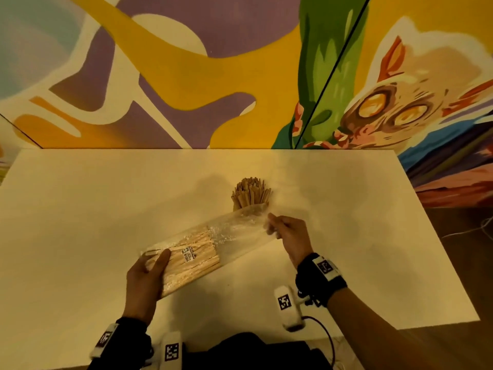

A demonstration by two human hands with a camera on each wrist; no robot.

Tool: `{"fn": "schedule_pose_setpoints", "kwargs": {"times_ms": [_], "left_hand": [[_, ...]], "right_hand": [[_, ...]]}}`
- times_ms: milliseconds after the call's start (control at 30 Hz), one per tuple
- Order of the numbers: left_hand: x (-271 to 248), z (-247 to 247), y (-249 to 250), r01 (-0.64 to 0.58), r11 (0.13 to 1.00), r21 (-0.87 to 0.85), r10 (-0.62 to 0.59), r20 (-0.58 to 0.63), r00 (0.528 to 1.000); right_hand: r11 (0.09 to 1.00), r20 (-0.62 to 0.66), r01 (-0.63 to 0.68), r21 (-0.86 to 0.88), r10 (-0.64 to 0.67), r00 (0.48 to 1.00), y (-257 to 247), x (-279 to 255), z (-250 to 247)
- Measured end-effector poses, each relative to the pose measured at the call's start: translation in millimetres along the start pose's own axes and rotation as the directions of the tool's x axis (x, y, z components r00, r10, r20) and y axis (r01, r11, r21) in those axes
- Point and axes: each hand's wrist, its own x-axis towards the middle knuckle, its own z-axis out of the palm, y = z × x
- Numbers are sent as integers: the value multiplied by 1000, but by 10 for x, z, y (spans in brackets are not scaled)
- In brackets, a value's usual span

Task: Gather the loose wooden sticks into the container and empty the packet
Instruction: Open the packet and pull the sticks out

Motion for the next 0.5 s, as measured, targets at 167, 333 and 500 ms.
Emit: {"fn": "schedule_pose_setpoints", "kwargs": {"times_ms": [167, 333, 500], "left_hand": [[7, 32, 21, -12, 999, 34, 12, 12, 1000], [7, 52, 16, 12, 999, 43, -12, 14, 1000], [-20, 58, 11, -24, 996, 83, 25, -2, 1000]], "right_hand": [[967, -7, 206, -150, -209, 978, -54, -105, -68], [931, 77, 307, -199, -297, 952, -169, -178, -71], [955, 59, 265, -133, -260, 964, -196, -121, -66]]}}
